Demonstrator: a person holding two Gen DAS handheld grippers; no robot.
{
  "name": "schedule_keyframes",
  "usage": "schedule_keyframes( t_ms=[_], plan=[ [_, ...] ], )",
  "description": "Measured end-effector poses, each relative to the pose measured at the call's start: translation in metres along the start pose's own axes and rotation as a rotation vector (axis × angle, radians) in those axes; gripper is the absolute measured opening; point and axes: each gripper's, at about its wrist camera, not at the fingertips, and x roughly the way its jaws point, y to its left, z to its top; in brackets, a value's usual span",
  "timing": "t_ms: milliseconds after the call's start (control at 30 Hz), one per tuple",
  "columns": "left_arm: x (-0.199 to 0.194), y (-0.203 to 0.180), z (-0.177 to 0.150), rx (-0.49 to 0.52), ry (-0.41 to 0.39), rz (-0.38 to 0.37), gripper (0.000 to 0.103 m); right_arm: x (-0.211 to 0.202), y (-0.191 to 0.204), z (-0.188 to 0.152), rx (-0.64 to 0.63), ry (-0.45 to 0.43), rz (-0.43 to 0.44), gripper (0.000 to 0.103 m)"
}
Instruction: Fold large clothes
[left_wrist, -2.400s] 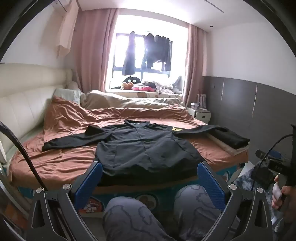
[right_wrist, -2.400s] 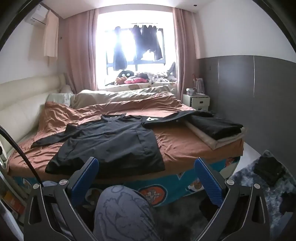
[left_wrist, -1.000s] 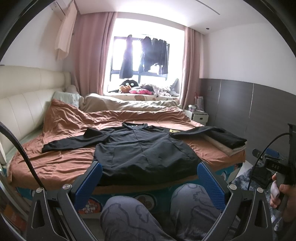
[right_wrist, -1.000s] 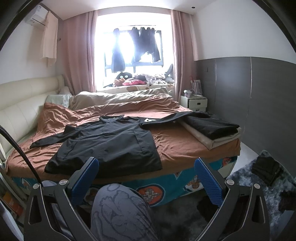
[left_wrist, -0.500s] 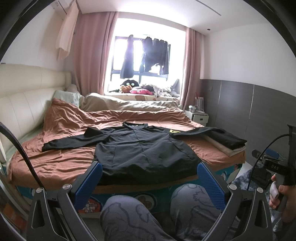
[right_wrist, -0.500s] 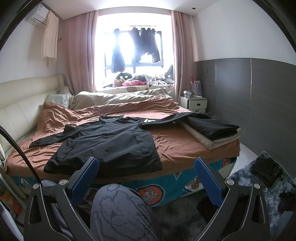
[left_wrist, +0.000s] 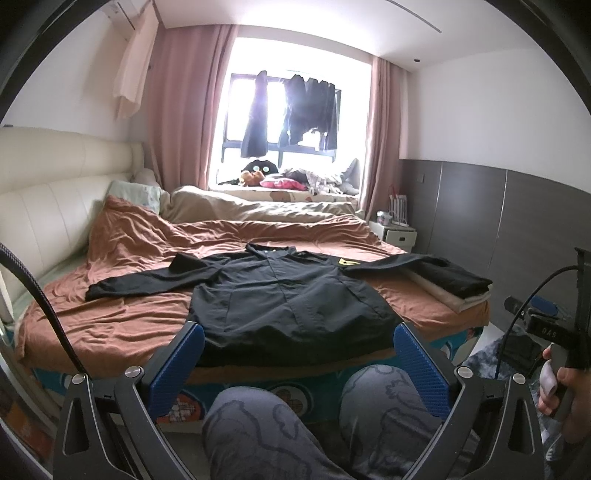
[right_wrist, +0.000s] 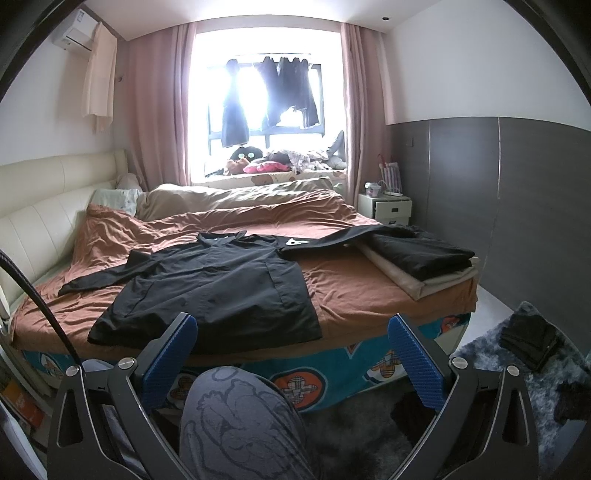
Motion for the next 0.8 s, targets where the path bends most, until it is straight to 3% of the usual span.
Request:
schedule_keyframes(
  t_ms=[467,800],
  plan=[
    [-0.006,0.012,0.001,-0.018,-0.009,0.013,0.103,-0.001,0.001,0.002,0.0,-0.008,-0.001,0.103],
    [0.018,0.047,0.004,-0.064,0.02,0.072,0.103,0.037,0.024,0.015,-0.025,0.023,0.025,0.103]
  ],
)
